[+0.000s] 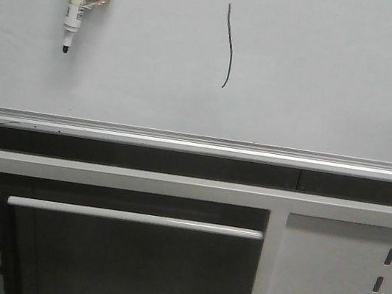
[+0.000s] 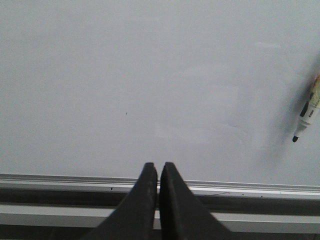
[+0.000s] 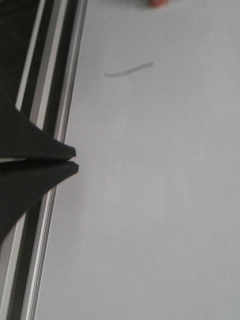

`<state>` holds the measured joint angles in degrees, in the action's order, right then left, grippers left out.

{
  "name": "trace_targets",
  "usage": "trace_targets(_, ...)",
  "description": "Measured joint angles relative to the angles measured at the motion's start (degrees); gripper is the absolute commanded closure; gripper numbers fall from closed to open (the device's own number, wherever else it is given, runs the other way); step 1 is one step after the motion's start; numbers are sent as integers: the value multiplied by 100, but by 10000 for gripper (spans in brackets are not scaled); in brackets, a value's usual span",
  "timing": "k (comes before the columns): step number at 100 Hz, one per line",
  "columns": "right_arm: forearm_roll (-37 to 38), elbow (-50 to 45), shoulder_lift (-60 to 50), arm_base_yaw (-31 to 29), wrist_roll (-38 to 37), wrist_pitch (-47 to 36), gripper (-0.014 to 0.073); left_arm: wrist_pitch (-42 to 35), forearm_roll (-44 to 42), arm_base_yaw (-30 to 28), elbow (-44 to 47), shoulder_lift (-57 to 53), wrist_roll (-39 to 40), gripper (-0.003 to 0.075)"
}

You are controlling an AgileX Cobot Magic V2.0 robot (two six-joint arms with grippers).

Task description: Write number 1 on whiteboard

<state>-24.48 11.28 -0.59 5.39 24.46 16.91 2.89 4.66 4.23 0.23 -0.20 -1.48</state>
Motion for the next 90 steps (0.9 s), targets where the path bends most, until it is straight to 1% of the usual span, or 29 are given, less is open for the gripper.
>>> trace_targets(5,761,-174,0,-73,-588,-268,663,0,0,0,0,0,4,741)
trace_targets(10,1320,-389,0,-157,-1163,-419,664,0,0,0,0,0,4,741)
trace_targets(14,1677,-520,0,-249,-1440,-463,663,0,0,0,0,0,4,741)
trace_targets(21,2025,-778,0,-437,-1786,-522,663,0,0,0,0,0,4,741)
trace_targets(31,2190,-1165,0,-697,-1963,-617,663,0,0,0,0,0,4,741)
trace_targets(40,2260,-1193,0,-839,-2002,-764,663,0,0,0,0,0,4,741)
trace_targets(90,2293,-1193,0,-874,-2033,-815,663,13,0,0,0,0,13,741)
